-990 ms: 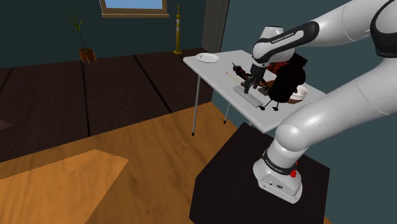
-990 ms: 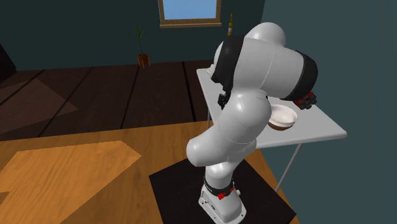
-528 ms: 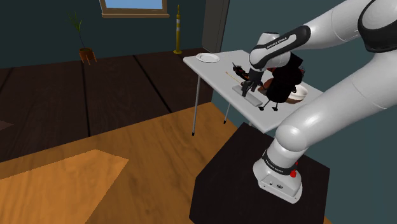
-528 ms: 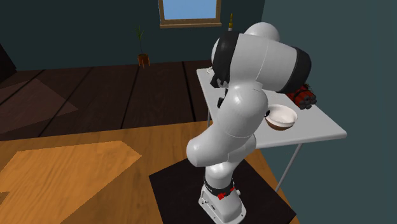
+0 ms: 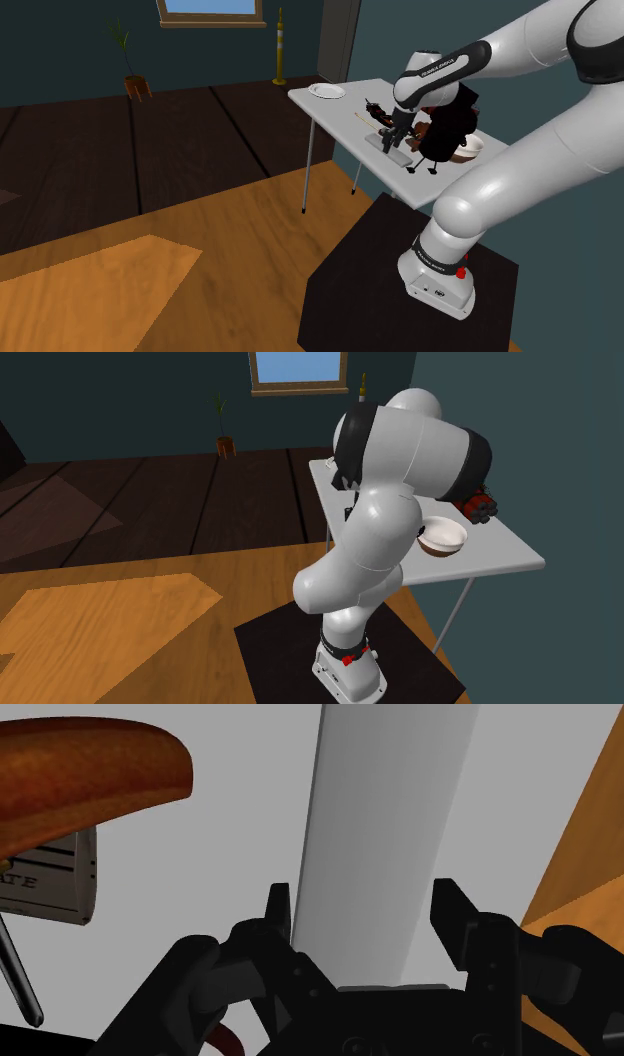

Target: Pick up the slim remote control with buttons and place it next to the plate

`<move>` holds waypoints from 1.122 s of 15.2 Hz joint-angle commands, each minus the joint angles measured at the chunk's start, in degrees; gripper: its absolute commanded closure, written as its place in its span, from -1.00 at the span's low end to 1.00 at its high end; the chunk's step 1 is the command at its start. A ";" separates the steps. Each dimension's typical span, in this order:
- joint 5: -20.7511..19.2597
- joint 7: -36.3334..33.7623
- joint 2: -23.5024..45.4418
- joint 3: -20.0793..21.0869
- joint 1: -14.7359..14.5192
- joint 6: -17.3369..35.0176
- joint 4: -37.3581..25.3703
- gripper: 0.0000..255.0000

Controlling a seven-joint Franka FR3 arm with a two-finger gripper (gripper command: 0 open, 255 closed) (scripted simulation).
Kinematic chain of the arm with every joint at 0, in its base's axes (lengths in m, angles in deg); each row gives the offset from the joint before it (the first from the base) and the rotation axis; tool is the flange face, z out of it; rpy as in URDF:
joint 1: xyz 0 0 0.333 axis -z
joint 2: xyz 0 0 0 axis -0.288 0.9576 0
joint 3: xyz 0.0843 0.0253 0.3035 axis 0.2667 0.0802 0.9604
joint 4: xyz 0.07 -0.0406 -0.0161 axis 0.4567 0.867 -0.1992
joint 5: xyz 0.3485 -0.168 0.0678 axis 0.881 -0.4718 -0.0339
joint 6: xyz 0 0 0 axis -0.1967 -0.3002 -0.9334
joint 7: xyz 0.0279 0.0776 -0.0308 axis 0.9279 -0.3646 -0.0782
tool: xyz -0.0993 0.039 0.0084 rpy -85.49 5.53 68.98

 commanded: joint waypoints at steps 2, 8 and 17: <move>-0.15 0.32 0.44 -0.81 0.52 0.21 1.28 1.00; 0.67 -0.04 1.58 -0.53 -0.26 0.68 0.69 1.00; -0.02 -1.16 -3.90 1.79 0.65 -8.04 -2.71 1.00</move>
